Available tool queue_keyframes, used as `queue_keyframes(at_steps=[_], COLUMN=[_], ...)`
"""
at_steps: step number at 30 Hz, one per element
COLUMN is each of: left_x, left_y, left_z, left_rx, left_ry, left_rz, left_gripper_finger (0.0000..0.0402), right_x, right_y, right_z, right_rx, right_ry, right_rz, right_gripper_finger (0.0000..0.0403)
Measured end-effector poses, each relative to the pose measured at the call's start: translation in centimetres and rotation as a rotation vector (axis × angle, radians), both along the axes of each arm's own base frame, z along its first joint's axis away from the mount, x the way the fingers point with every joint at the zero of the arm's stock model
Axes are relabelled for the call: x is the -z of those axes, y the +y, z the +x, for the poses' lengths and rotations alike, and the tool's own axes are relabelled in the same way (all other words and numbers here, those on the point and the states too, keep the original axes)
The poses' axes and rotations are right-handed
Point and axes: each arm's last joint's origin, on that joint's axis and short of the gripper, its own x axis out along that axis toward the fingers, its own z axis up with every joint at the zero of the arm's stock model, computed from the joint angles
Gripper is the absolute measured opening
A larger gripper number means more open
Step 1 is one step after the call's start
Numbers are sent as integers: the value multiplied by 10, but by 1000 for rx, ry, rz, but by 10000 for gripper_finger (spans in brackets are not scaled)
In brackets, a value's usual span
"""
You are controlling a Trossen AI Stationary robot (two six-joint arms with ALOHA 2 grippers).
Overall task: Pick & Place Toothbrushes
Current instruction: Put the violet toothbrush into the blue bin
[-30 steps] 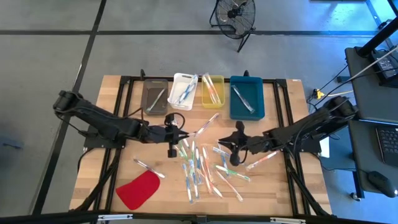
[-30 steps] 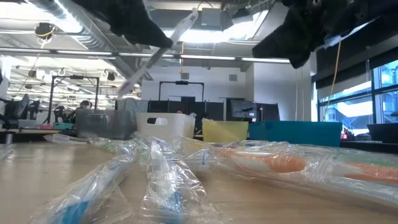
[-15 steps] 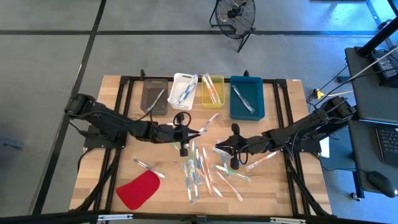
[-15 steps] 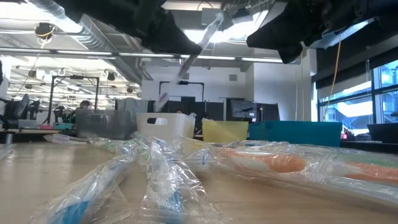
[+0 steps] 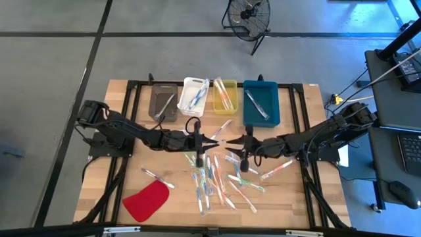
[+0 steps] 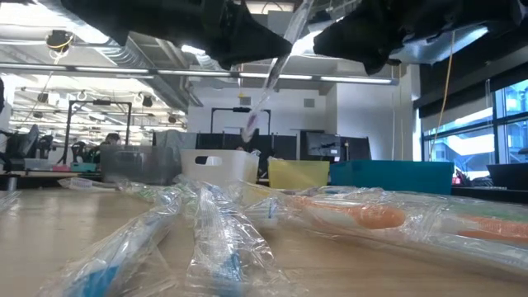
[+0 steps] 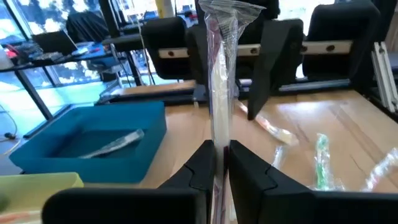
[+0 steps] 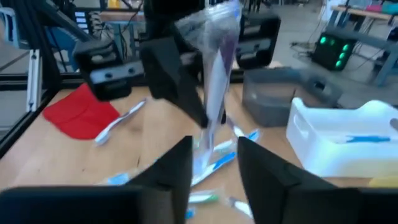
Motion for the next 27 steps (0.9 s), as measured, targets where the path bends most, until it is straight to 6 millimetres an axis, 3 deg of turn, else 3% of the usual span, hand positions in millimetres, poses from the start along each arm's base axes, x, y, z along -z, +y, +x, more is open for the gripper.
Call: queue_keyframes(at_steps=[7, 13, 18, 27], left_x=[7, 18, 22, 22], left_y=[-2, 3, 8, 9], left_z=[8, 15, 17, 18], left_rx=[17, 10, -5, 17], left_ry=[-56, -84, -89, -84], left_rz=[-4, -9, -9, -11], left_gripper_finger=[27, 27, 27, 27], right_x=[-7, -10, -10, -10], right_y=[-8, -14, -15, -17], right_z=[4, 7, 8, 8], right_rx=[-6, -36, -62, -74], right_ry=[-62, -90, -87, -86], right_rz=[-34, -28, -24, -20], right_gripper_finger=[218, 237, 201, 72])
